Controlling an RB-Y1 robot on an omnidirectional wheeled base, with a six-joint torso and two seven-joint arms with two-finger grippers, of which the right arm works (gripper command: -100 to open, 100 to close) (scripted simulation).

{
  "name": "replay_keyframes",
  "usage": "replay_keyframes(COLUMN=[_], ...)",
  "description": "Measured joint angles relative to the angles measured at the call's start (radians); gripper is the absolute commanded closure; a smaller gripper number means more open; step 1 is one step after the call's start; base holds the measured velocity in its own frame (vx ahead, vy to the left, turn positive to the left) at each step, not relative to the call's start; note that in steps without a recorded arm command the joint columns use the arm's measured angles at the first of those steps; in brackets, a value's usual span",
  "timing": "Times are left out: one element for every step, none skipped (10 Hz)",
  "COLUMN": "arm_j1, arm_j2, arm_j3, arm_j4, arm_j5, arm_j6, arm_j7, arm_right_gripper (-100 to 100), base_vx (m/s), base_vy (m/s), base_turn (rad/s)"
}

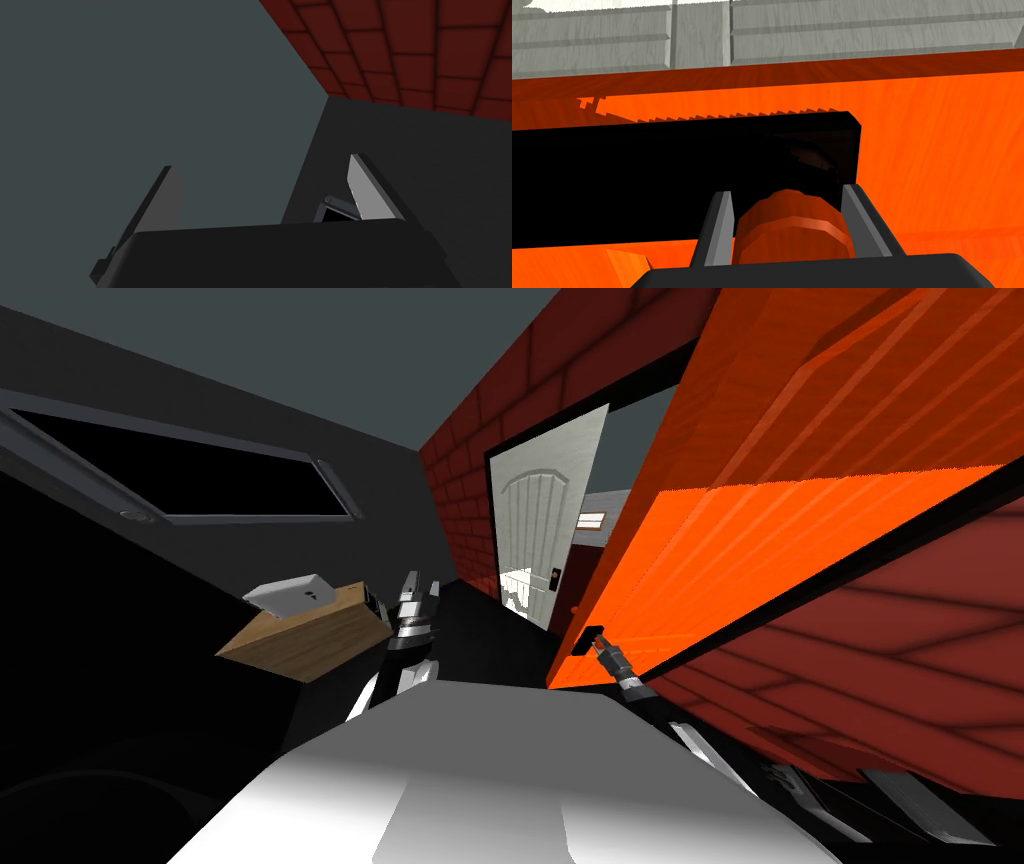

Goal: Pull the door open

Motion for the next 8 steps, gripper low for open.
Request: replay_keyframes(arm_j1=[-0.003, -0.002, 0.002, 0.004, 0.007, 0.008, 0.011, 0.011], arm_j2=[-0.008, -0.016, -0.023, -0.030, -0.040, -0.048, -0.055, -0.061], arm_j3=[-0.001, 0.000, 0.002, 0.002, 0.002, 0.001, 0.001, 0.004], arm_j4=[0.008, 0.014, 0.019, 0.024, 0.031, 0.038, 0.043, 0.052], arm_j5=[0.001, 0.003, 0.005, 0.007, 0.008, 0.010, 0.012, 0.014], arm_j6=[-0.015, -0.029, -0.043, -0.058, -0.073, -0.088, -0.100, -0.113], arm_j7=[-0.007, -0.013, -0.020, -0.026, -0.033, -0.039, -0.044, -0.049], arm_right_gripper=[100, 100, 100, 100, 100, 100, 100, 100], base_vx=[-0.194, -0.189, -0.207, -0.199, -0.215, -0.204, -0.188, -0.183], base_vy=[-0.096, -0.094, -0.093, -0.072, -0.080, -0.082, -0.112, -0.103], base_turn=[0.135, 0.136, 0.122, 0.128, 0.103, 0.094, 0.093, 0.093])
